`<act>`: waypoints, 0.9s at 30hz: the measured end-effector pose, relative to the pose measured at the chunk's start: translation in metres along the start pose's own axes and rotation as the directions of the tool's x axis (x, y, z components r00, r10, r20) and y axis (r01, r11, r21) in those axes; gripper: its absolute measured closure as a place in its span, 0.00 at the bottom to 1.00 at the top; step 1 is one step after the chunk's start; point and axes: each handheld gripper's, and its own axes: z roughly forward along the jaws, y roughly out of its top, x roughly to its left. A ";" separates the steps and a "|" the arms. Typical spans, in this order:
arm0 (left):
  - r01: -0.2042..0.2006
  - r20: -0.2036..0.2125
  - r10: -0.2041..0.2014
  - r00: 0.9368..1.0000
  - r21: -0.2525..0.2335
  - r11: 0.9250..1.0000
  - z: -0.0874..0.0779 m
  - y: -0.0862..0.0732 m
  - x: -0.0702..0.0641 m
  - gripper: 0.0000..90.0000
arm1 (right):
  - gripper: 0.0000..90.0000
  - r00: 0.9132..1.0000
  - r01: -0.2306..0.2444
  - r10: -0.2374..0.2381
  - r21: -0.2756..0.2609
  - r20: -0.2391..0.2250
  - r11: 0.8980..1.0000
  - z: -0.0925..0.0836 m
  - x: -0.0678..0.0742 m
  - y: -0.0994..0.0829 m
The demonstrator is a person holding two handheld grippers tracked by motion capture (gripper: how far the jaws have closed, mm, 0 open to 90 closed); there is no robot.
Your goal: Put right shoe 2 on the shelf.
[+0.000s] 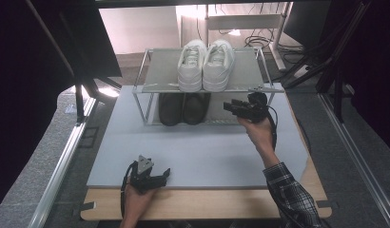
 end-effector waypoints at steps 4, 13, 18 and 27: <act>-0.001 0.000 0.001 1.000 0.000 1.000 0.000 0.000 0.000 0.15 | 0.50 1.000 0.022 -0.023 0.005 0.002 1.000 -0.005 0.000 -0.004; 0.000 0.000 0.000 1.000 0.000 1.000 0.000 0.000 0.000 0.15 | 0.41 0.997 0.072 -0.072 0.021 -0.004 0.997 -0.015 0.001 -0.012; 0.000 0.000 0.000 1.000 0.000 1.000 0.000 0.000 0.000 0.15 | 0.36 0.995 0.101 -0.100 0.037 -0.017 0.994 -0.022 0.003 -0.018; -0.001 -0.001 0.001 1.000 0.000 1.000 0.000 0.000 0.000 0.15 | 0.28 0.989 0.145 -0.142 0.062 -0.042 0.988 -0.035 0.005 -0.033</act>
